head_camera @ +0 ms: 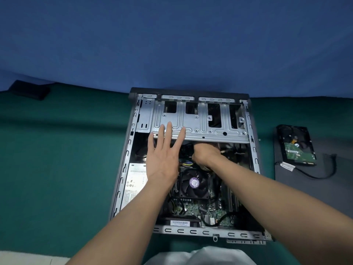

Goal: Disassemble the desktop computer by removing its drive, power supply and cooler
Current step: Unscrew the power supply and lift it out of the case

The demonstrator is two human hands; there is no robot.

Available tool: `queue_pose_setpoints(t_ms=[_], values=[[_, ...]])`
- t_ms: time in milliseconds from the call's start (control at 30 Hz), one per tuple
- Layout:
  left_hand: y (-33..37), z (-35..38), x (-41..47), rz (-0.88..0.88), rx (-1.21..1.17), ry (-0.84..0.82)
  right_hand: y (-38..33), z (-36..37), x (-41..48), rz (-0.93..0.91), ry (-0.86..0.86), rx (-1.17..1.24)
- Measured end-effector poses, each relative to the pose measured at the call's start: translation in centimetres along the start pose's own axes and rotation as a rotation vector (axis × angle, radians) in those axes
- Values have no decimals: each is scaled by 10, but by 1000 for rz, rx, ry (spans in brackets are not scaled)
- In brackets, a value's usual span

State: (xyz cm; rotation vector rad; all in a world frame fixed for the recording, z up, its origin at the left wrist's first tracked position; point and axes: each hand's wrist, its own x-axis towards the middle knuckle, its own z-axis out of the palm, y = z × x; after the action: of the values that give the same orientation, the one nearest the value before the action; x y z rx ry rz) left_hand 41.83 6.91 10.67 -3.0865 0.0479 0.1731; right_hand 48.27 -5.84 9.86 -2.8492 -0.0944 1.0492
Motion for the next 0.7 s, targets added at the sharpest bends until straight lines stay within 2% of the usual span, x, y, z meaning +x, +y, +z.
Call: queue_pose_setpoints(t_ms=[200,333,433,500,700], values=[[-1,2,1,21,-7,14,-2,0,12,-74,-79,-46],[-3,0,1,45,-87,25,2,-5,24,-111,-125,-55],[-7,-3,2,50,-196,64,10,-5,34,-67,-177,-42],[-9,-4,2,43,-247,97,12,-1,37,-91,-144,-38],[-10,-6,1,5,-323,165,15,17,33,-169,136,68]])
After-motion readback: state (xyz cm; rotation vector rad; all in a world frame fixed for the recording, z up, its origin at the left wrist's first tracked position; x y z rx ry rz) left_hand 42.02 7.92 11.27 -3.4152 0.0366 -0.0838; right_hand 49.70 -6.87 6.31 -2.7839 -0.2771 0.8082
